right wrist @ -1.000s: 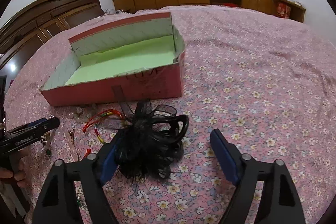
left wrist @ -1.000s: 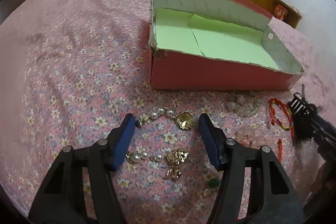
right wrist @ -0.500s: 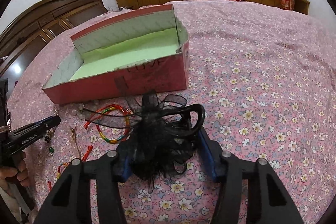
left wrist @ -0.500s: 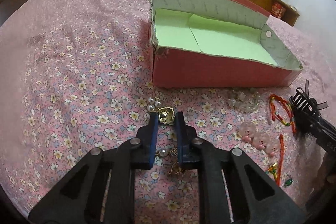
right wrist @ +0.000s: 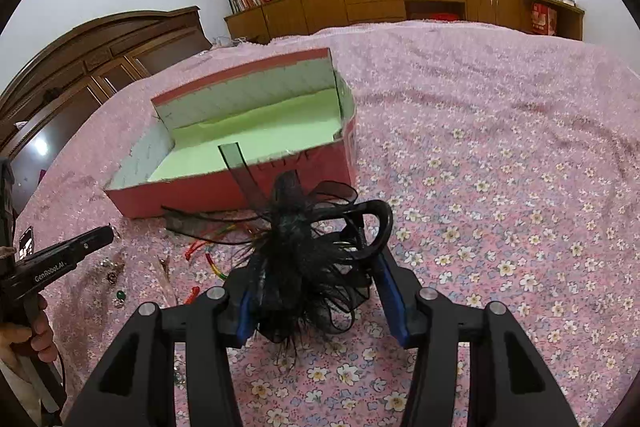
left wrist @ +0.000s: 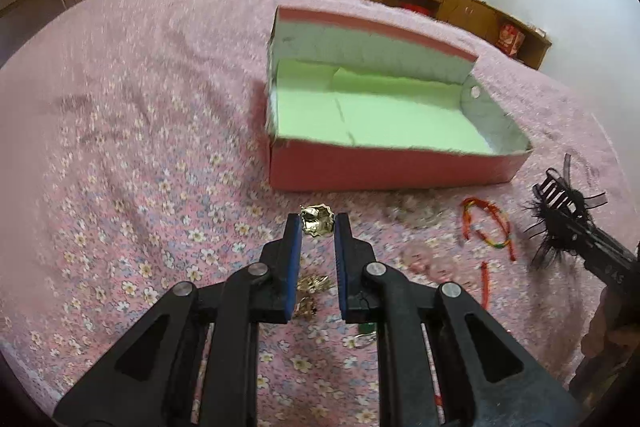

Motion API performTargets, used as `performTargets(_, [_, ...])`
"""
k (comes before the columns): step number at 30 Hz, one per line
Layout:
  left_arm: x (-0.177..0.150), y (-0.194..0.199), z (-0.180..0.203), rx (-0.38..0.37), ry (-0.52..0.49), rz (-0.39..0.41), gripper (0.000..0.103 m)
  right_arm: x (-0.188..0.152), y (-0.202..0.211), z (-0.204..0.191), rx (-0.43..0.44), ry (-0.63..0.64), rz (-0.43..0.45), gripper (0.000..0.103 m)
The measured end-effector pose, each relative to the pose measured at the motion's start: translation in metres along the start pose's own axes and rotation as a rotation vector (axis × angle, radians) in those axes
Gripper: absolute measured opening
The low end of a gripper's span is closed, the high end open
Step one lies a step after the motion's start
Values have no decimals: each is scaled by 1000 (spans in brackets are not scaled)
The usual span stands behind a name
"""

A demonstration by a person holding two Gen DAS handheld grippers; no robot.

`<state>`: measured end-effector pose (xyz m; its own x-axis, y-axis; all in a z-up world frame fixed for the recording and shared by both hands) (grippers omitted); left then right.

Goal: Organize jewelry
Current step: 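Carry both items into the box and open both tools to release them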

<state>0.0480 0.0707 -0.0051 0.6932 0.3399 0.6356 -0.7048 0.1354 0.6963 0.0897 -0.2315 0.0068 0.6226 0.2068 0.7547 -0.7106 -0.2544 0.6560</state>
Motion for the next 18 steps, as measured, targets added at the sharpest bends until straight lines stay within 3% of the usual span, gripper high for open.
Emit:
performTargets(12, [27,42,-7,-46,-32,96,8,29,20,-7,-5,52,76,53])
performTargets(18, [54,33,15,-59,-50,130,8,56,21,-11,-15,87,107,53])
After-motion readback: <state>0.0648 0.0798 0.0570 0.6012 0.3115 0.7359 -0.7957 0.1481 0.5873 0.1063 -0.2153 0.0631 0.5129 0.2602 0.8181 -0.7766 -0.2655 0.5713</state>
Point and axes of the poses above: each gripper's, at about its wrist camera, not at the fingertips, and y roughly against the way its jaws point, z to its right, x to its top, the point moved 3 cm from there along -y, roughly the way its jaws point, and after that the axes turned 14 degrees about y, right-handed, at the moved point
